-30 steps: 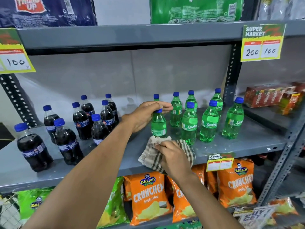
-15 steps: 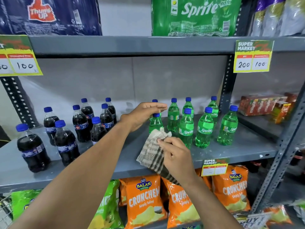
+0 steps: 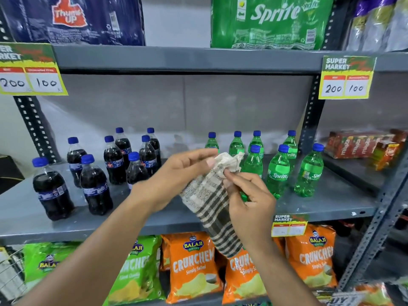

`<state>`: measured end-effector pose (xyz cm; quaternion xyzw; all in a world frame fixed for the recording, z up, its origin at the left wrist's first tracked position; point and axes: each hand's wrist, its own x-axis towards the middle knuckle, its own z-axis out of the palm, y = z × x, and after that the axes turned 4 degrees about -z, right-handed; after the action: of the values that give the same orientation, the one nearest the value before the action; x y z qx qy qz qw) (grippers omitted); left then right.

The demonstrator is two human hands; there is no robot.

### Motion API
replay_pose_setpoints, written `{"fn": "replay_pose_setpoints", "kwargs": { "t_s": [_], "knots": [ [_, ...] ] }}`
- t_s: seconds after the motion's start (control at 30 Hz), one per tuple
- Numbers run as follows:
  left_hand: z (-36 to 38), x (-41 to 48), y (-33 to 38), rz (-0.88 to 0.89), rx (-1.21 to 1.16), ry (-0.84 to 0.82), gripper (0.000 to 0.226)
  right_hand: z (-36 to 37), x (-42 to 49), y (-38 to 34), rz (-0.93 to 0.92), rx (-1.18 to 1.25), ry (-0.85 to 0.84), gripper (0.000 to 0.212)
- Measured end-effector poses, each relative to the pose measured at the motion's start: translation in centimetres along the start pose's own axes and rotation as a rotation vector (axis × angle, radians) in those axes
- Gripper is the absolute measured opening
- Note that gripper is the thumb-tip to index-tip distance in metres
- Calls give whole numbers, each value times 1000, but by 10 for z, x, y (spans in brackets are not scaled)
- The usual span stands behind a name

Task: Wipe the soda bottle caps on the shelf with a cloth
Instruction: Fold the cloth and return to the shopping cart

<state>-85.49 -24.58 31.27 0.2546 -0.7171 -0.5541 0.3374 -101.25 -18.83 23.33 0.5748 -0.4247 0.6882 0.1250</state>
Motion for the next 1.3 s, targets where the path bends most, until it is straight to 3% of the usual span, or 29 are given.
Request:
{"fn": "replay_pose_setpoints", "kwargs": {
  "t_s": [0.07,0.2,0.27,0.37,0.43,0.53,0.67,0.83,0.97,1.23,1.3],
  "knots": [
    [-2,-21,-5,-50,0,-57,38,4,-2,-8,-19,26,-10,26],
    [-24,-52,-16,-29,188,15,37,21,-13,-25,-20,103,-107,24],
    [-37,-68,-15,-20,303,54,32,31,-17,-36,9,77,-180,35],
    [-51,-93,-10,2,560,77,33,38,-11,-51,92,242,-446,72],
    [-62,-114,-11,-29,690,109,39,44,-5,-63,188,366,-715,83],
    [-78,-151,-14,-147,770,168,45,64,-9,-78,146,272,-1010,66],
    [-111,-216,-19,-350,926,242,42,111,-43,-115,124,222,-1190,54],
    [-176,-314,-25,-429,1093,220,31,180,-98,-184,53,307,-1324,26],
    [-233,-386,-46,-492,1076,245,28,230,-145,-236,60,351,-1382,10],
    [-376,-564,-104,-627,1205,188,29,377,-275,-372,66,251,-1619,18],
    [-405,-604,-122,-665,1239,188,27,408,-307,-405,73,215,-1682,7]
  ]
}}
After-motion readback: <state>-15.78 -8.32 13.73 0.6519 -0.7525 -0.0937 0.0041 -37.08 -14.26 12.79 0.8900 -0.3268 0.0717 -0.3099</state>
